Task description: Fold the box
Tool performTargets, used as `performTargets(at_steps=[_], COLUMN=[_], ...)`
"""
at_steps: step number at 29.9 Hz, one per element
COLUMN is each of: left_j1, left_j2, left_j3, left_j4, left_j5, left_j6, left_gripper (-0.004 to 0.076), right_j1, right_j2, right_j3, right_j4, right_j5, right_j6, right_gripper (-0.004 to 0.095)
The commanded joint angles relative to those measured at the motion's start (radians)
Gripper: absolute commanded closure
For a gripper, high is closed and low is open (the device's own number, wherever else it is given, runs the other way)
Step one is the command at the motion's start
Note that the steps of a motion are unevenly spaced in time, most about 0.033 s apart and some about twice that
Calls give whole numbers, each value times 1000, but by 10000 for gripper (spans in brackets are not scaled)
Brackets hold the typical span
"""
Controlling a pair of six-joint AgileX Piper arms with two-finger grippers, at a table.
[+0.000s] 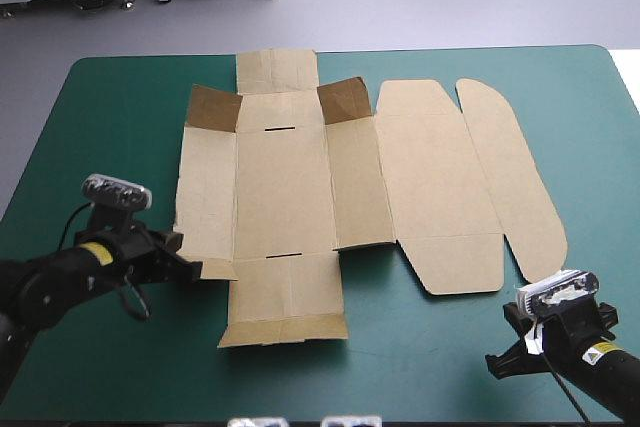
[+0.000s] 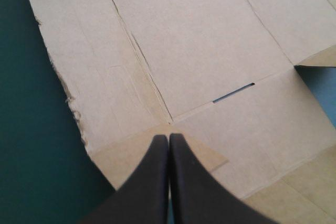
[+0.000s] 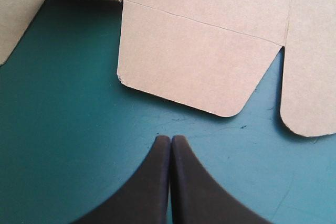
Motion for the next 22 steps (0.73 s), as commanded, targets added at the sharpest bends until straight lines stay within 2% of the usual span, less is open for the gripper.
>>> performTargets(at_steps=[1,5,9,13,15,19,22], left_j1=[-2,39,193,440,553,705,746], left_j2=[133,242,304,351,376,422,464], left_j3=[-106,-165,-182,-182,-182,-182,-182], left_j4=[-6,-33,-277,-503,-547,-642,-672], left_j5=[-64,-56,-31,127,181,201,238], left_j6=[48,106,305,533,537,517,537], left_gripper=[731,713,708,708,710,703,645], right_j1=[-1,-1,-1,-1,-1,-1,-1], right_j2=[5,5,5,5,5,5,5], right_j3=[-25,-25,-25,-25,-25,-25,-25], right_j4=[25,28,32,30,30,30,32], right_j5=[-51,-40,-38,-38,-38,-38,-38], right_j6=[-12,-12,-12,-12,-12,-12,-12], right_gripper=[926,926,926,926,926,926,926])
